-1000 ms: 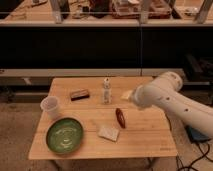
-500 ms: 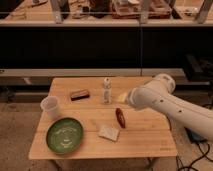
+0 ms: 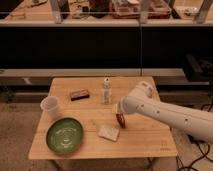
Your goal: Place the pepper on the white sponge
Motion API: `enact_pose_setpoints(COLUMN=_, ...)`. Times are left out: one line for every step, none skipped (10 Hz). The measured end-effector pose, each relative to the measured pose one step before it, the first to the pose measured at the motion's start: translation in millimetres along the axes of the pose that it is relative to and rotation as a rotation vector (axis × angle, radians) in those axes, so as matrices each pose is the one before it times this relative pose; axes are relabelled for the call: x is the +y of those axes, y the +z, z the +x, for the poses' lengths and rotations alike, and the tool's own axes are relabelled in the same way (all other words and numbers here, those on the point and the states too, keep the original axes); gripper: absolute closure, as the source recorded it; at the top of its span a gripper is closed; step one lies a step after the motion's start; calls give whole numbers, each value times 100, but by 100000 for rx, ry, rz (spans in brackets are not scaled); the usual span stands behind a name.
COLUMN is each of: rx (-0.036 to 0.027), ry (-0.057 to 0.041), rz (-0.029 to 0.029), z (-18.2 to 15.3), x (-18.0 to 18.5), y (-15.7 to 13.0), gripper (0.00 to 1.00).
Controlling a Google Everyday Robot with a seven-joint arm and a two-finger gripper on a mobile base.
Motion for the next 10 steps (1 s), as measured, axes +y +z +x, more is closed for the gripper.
enact_pose_setpoints(rx=-1411, ry=-4587, rz=-2926, z=138, x=502, y=1845, gripper=35)
enact_pose_setpoints(rx=-1182, ry=-1743, rz=-1276, z=-8, x=124, y=953, gripper=35)
enact_pose_setpoints(rx=-1910, ry=-1556, rz=-1327, z=-198, x=-2, y=1055, gripper=35)
enact_pose_setpoints(rx=-2547, ry=-2053, rz=-1631, z=-322, x=-193, y=1315, gripper=35)
enact_pose_setpoints(rx=-2170, ry=-2278, rz=-2014, z=-148, x=-187, y=1467, gripper=35)
enact_pose_setpoints(rx=-1051, ry=-1036, rz=-1343, z=6, x=36, y=707, gripper=35)
enact_pose_setpoints(rx=-981, ry=-984, rz=-1202, z=185, x=-38, y=788, gripper=35)
enact_pose_setpoints(rx=-877, ry=-11, rz=-407, z=315, x=-74, y=752, gripper=35)
enact_pose_setpoints(rx=-951, ry=320, rz=-323, z=15, x=51, y=477, gripper=37)
enact_pose_setpoints(rx=-909, ry=427, rz=-189, z=26, x=17, y=489, gripper=45)
